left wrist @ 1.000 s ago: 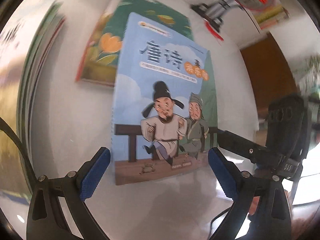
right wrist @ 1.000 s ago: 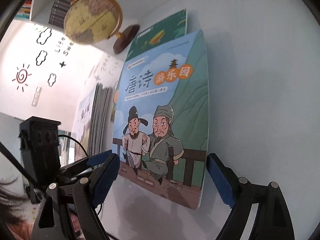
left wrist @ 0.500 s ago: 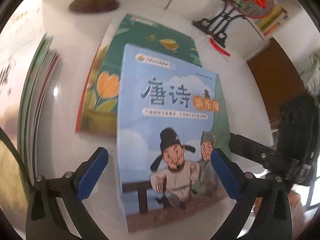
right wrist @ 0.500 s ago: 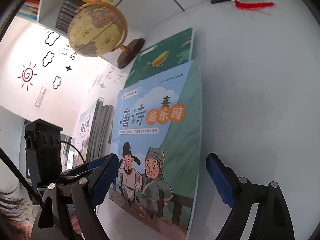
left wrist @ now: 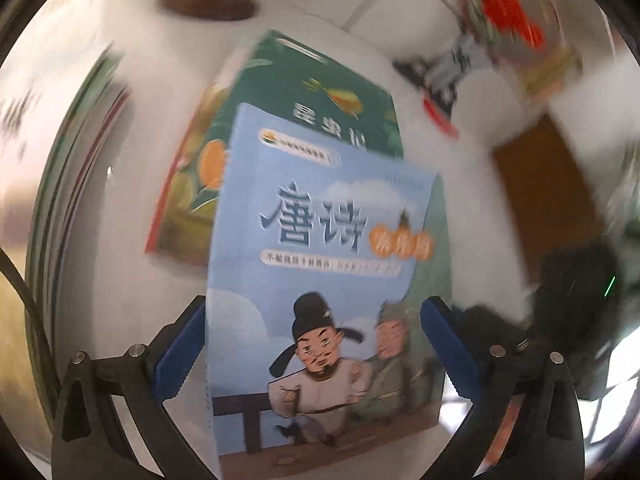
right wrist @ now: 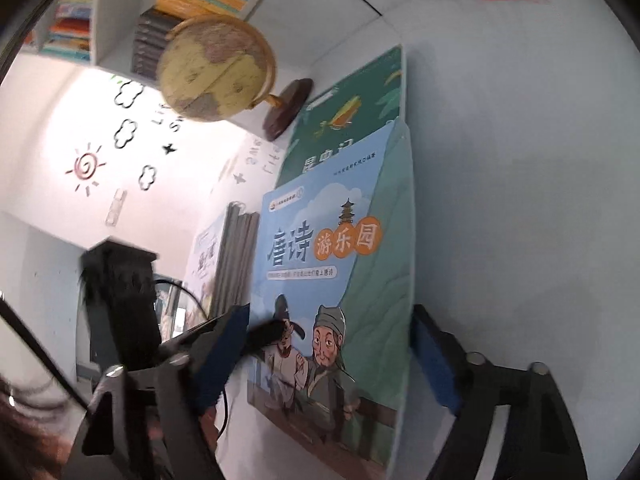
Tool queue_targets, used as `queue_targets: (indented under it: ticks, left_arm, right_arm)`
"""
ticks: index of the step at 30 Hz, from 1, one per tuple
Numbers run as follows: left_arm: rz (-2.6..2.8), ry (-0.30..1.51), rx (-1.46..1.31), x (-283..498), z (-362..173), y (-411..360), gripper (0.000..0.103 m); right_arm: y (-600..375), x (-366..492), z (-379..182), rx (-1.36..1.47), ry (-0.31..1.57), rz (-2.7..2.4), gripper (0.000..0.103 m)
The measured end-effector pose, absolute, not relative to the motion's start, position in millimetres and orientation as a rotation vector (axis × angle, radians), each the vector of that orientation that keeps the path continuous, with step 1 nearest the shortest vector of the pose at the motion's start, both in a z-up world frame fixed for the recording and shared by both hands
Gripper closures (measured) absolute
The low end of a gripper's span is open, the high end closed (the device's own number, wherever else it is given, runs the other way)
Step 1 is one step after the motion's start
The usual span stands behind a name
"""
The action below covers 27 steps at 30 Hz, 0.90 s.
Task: Organize books
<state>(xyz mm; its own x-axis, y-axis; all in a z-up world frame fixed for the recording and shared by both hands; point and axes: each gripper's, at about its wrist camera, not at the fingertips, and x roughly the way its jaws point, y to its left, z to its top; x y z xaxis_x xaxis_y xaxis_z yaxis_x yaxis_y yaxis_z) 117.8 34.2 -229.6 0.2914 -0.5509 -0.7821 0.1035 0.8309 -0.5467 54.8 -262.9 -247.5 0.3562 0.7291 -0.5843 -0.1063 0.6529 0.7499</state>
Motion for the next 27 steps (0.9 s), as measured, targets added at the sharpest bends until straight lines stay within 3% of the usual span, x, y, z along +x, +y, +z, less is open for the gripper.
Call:
queue_targets:
  ticks: [1, 3, 4, 11, 27]
  left_arm:
    - [-0.445, 1.196, -0.471, 116, -229, 42, 0.012]
    - [-0.424, 1.188, -0.468, 114, -226, 46, 0.022]
    - [-0.421, 1.184, -0.46, 113, -226, 46, 0.024]
    - [-0.447, 1.149, -0.434, 103, -208, 37, 0.029]
    - [-0.436, 1.04, -0.417, 106, -157, 61, 0.029]
  right_arm:
    - [-267, 48, -243, 0.686, 1.048, 0.612, 0.043]
    - [-271, 37, -233, 0.662, 0.995, 0.586, 0.082]
    - [-270, 35, -231, 0.643, 0.992, 0.564, 0.085]
    - [-263, 32, -219, 0.637, 0.974, 0.528, 0.086]
    - [-240, 36, -173, 0.655, 0.899, 0.552, 0.086]
